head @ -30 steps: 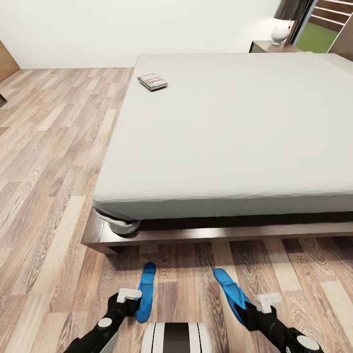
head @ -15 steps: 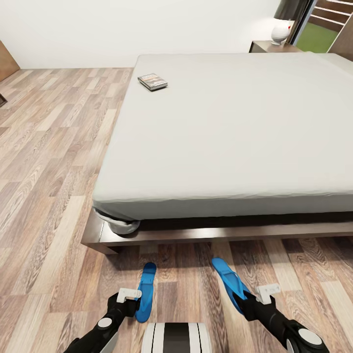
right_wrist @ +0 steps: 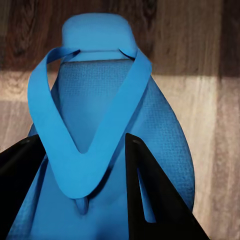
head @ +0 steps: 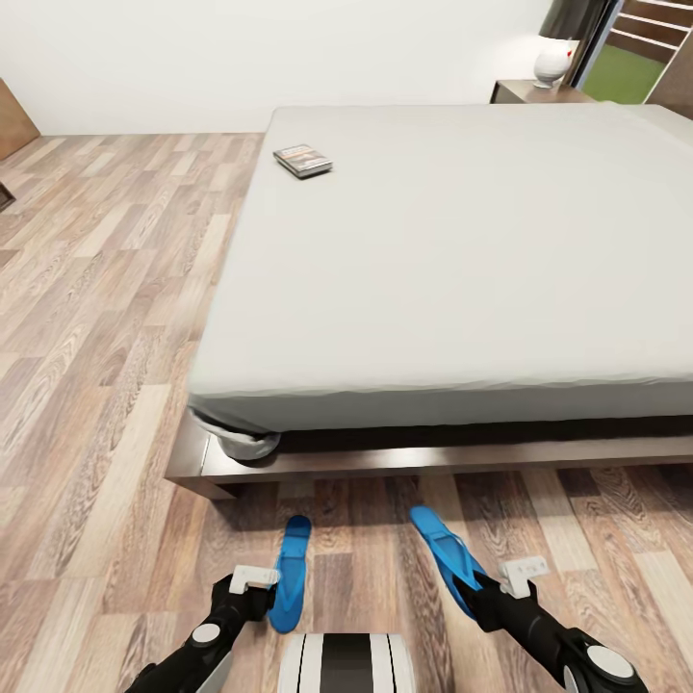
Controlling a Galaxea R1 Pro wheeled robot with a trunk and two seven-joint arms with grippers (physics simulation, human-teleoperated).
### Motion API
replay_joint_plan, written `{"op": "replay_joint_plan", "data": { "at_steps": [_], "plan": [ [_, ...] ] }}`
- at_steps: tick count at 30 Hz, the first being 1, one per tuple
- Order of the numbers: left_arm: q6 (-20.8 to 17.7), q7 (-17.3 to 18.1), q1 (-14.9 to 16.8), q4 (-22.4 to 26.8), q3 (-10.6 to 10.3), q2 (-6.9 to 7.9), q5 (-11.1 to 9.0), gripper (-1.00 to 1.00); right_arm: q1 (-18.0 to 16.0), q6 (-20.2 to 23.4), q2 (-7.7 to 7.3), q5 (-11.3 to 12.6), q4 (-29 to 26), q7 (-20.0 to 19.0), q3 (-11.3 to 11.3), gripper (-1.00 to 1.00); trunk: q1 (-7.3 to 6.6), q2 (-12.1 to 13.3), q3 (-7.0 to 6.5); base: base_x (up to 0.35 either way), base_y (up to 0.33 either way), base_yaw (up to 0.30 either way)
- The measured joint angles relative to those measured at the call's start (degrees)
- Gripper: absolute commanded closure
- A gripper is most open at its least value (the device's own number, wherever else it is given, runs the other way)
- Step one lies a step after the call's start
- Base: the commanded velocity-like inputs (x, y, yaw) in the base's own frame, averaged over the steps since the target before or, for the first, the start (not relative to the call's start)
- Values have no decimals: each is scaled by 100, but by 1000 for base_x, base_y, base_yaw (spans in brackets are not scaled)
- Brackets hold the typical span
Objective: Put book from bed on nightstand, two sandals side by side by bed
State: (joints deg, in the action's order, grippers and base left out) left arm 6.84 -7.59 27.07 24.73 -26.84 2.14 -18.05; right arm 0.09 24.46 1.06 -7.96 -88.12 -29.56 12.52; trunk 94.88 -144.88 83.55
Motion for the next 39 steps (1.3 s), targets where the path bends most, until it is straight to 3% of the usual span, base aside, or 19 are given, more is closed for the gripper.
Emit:
{"op": "replay_joint_plan", "data": {
  "at_steps": [39],
  "plan": [
    [21,33,-3,-12,0,0,-1,-100,0,1,18,-26,47,43,-29,100,0,0,0,0,140,0]
  ]
}}
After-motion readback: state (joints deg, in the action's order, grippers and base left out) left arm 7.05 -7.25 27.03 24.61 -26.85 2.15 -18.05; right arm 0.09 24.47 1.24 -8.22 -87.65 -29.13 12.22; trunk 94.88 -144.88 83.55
